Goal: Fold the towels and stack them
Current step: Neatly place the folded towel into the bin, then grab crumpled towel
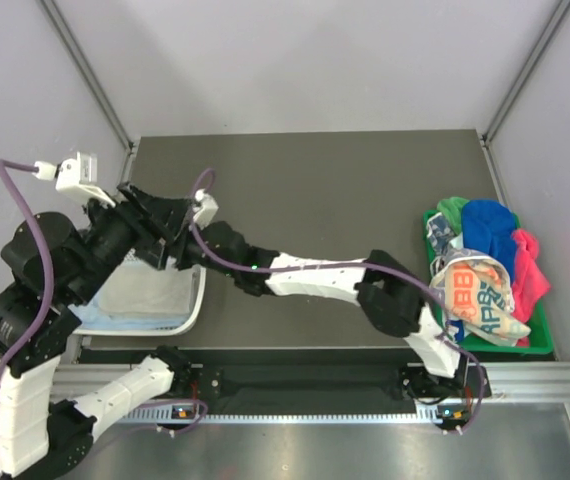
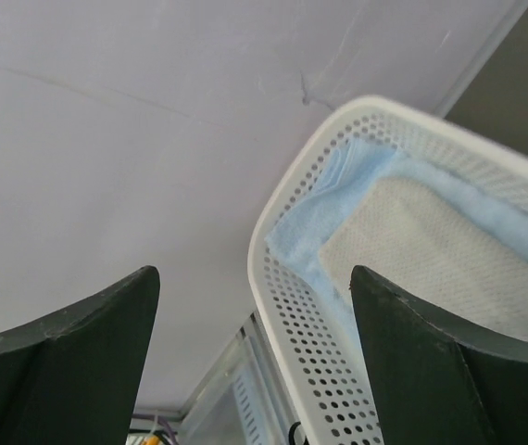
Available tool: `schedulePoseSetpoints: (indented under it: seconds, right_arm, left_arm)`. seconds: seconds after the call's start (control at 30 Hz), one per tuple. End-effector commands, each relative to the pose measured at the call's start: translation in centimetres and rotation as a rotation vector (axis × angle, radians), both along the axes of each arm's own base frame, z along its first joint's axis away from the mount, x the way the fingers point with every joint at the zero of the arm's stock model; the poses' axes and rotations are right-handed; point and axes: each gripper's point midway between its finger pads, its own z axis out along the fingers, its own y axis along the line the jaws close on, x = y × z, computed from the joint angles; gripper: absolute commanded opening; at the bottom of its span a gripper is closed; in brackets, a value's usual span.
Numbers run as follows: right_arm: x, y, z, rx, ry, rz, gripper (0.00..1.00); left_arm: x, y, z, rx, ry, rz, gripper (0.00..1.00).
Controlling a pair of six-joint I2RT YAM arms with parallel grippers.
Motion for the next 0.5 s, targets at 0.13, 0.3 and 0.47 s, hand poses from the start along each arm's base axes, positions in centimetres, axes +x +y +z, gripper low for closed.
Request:
schedulePoseSetpoints:
  seconds: [0.13,0.3,0.47]
  right_arm:
    - [6.0,-13.9,6.9,-0.064,-0.169,-0.308,0.83]
    - [7.9,-27.8,6.7,-0.252,-0.175,-0.608,0.83]
    - [6.0,-40.9,4.5,-0.493,-0.108,-0.855,0.84]
  left_arm:
    - [3.5,-4.7,4.3,-0.086,-0.127,-0.125,0.62]
    - [5.8,-8.3,0.7,-0.097,-0.061,-0.219,0.62]
    - [8.0,-12.0,-6.1,-0.089,0.084,-0.315,0.61]
